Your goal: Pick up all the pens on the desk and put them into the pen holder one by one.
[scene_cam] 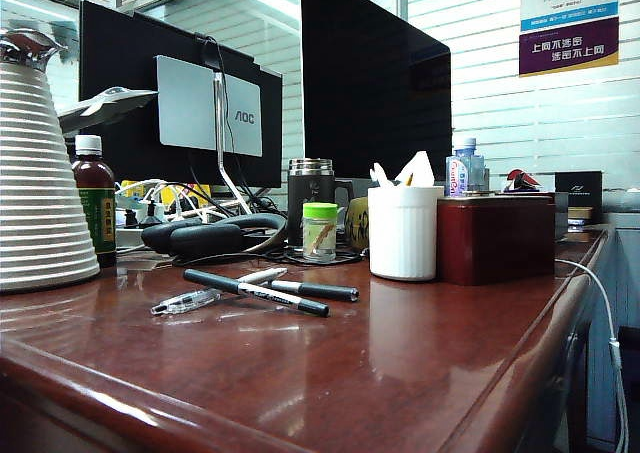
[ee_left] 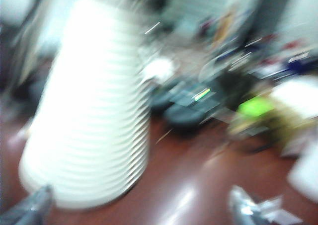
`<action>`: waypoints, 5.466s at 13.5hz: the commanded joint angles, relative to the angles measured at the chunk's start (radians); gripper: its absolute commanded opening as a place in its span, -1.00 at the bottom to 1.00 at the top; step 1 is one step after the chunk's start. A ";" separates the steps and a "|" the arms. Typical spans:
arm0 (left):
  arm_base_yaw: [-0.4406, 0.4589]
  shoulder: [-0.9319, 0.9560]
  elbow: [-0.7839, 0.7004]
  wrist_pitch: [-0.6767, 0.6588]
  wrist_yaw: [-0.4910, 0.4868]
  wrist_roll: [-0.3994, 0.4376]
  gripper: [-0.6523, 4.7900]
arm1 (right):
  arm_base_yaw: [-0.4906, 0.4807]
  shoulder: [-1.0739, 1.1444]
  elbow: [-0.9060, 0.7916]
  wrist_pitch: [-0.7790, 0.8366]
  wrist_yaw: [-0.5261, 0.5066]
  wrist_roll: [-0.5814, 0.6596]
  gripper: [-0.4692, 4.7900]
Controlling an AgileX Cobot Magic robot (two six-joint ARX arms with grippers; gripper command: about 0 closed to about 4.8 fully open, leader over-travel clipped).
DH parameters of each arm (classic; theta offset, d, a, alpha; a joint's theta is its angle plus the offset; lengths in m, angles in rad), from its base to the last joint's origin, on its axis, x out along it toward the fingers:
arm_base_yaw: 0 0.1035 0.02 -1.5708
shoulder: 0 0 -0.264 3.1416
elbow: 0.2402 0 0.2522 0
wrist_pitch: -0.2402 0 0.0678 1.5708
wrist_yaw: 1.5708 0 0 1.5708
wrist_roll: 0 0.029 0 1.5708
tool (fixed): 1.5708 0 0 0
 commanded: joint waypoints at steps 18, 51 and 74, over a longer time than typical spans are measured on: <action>-0.531 0.903 0.453 -0.180 -0.144 0.229 1.00 | 0.637 1.768 0.760 0.177 -0.289 -0.420 0.65; -0.531 1.057 0.452 0.270 -0.058 0.159 1.00 | 0.297 1.627 0.704 1.066 -0.194 0.130 -0.85; -0.531 1.168 0.455 0.265 -0.062 0.143 1.00 | 0.275 1.724 0.707 1.042 -0.246 0.137 0.02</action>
